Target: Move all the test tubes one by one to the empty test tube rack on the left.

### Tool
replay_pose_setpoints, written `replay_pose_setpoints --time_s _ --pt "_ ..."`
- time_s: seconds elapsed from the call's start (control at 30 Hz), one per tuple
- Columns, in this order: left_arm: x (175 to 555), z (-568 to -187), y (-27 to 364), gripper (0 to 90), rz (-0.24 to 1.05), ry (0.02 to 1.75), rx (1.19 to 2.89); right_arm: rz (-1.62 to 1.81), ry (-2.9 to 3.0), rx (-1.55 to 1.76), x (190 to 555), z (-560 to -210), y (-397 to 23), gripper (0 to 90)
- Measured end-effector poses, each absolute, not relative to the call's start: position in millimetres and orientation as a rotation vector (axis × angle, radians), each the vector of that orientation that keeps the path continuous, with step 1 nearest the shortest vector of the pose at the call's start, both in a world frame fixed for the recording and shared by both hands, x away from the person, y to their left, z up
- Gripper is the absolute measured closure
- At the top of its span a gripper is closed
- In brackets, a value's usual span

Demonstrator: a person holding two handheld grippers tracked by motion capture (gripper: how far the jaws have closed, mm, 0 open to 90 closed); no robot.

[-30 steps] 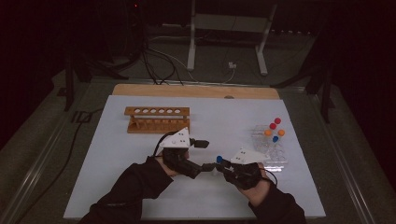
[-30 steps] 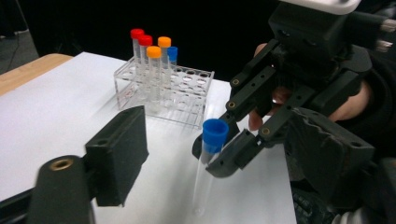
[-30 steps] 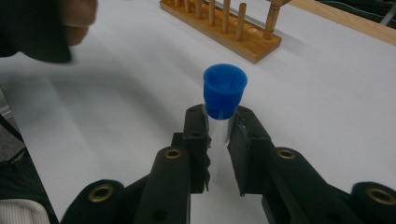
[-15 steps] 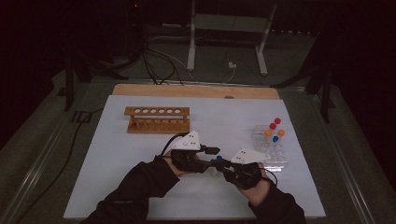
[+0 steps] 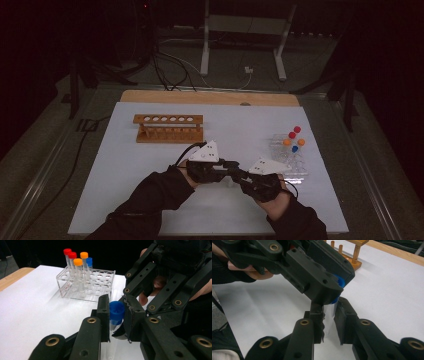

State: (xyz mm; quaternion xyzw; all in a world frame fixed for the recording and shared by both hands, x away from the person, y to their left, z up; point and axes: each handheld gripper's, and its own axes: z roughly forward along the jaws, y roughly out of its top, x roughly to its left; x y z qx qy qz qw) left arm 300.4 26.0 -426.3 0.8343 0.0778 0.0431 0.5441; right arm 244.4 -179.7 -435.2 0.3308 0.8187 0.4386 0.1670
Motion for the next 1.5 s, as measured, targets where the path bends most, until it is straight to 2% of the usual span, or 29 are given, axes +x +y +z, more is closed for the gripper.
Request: replay_pose_setpoints --time_s 0.17,0.23,0.27,0.37,0.43,0.47,0.53,0.57,0.6,0.67,0.7,0.73,0.87,1.0,1.2,1.5 --pt "303 -425 27 77.9 0.089 0.184 1.975 1.262 2.323 0.949 245 -435 -181 75.2" --pt "304 -424 28 77.9 0.094 0.185 1.969 1.263 2.320 0.951 245 -435 -181 71.8" --pt "305 -422 29 78.0 0.097 0.188 1.964 1.253 2.319 0.956 245 -435 -181 66.3" --pt "308 -413 35 78.0 0.122 0.205 1.947 1.259 2.306 0.960 245 -436 -181 58.0" --pt "310 -411 37 78.0 0.136 0.210 1.944 1.262 2.300 0.965 245 -437 -182 56.0" --pt "312 -408 41 78.0 0.141 0.217 1.941 1.270 2.288 0.973 245 -436 -183 49.6" --pt "317 -403 47 78.0 0.164 0.238 1.930 1.290 2.272 0.978 245 -436 -185 47.6" --pt "320 -400 51 78.0 0.171 0.247 1.920 1.297 2.265 0.979 245 -436 -185 40.5" --pt "322 -398 55 78.1 0.184 0.260 1.914 1.308 2.255 0.980 245 -436 -186 37.5" --pt "328 -393 62 78.1 0.206 0.282 1.902 1.322 2.255 0.980 245 -435 -187 35.0" --pt "335 -389 68 78.0 0.237 0.309 1.894 1.326 2.243 0.989 245 -435 -188 27.5" --pt "335 -389 68 78.1 0.237 0.309 1.894 1.326 2.243 0.989 245 -435 -188 27.5" --pt "349 -380 82 78.1 0.294 0.360 1.872 1.343 2.241 0.977 243 -435 -189 15.5" --pt "362 -374 91 78.1 0.339 0.414 1.855 1.363 2.268 0.969 244 -436 -190 13.3" --pt "380 -367 105 78.1 0.405 0.488 1.839 1.414 2.267 0.953 243 -436 -194 3.4" --pt "413 -365 121 78.0 0.497 0.604 1.812 1.420 2.228 0.941 242 -435 -196 1.6"
